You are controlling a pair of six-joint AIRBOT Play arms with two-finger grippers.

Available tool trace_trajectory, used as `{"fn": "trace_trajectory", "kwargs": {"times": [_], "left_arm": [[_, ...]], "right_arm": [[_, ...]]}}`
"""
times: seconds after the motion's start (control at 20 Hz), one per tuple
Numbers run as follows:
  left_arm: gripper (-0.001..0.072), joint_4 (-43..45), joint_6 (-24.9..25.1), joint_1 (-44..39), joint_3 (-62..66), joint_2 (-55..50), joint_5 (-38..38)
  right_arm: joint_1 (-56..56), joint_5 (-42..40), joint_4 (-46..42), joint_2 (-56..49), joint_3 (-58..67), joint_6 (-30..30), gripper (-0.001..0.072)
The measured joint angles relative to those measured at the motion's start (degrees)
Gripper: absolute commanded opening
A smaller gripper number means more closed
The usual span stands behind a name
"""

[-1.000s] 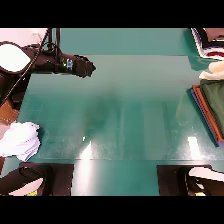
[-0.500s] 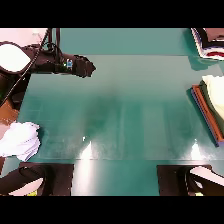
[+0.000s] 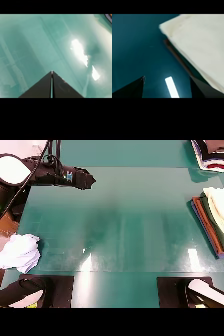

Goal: Fold the shirts.

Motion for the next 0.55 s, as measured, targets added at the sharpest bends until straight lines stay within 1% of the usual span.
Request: {"fn": "trace_trajectory", "kwargs": {"times": [0.05,0.1,0.15,0.2,0.4,0.55], "left_arm": [[0.0023,0.0,0.0,0.0,0.0,0.0,0.1],[0.0023,0.0,0.0,0.0,0.0,0.0,0.5],[0.0023,0.0,0.0,0.0,0.0,0.0,1.0],[0.0023,0.0,0.0,0.0,0.0,0.0,1.3],[0.0023,0.0,0.0,0.0,0.0,0.0,2.4],[0.0023,0.0,0.0,0.0,0.0,0.0,2.7]], "right_arm": [[4.8,-0.3,0.6,0.0,0.2,0.0,0.0495],[9.4,-0.7,0.9,-0.1,0.4,0.0,0.0378],[14.4,-1.2,1.2,-0.2,0.5,0.0,0.022],[19.0,-1.9,1.3,-0.2,0.6,0.0,0.0022],[34.7,-4.2,1.7,-0.3,0.8,-0.8,0.0025],[41.4,-5.0,1.7,-0.3,0.8,-1.0,0.0025]]}}
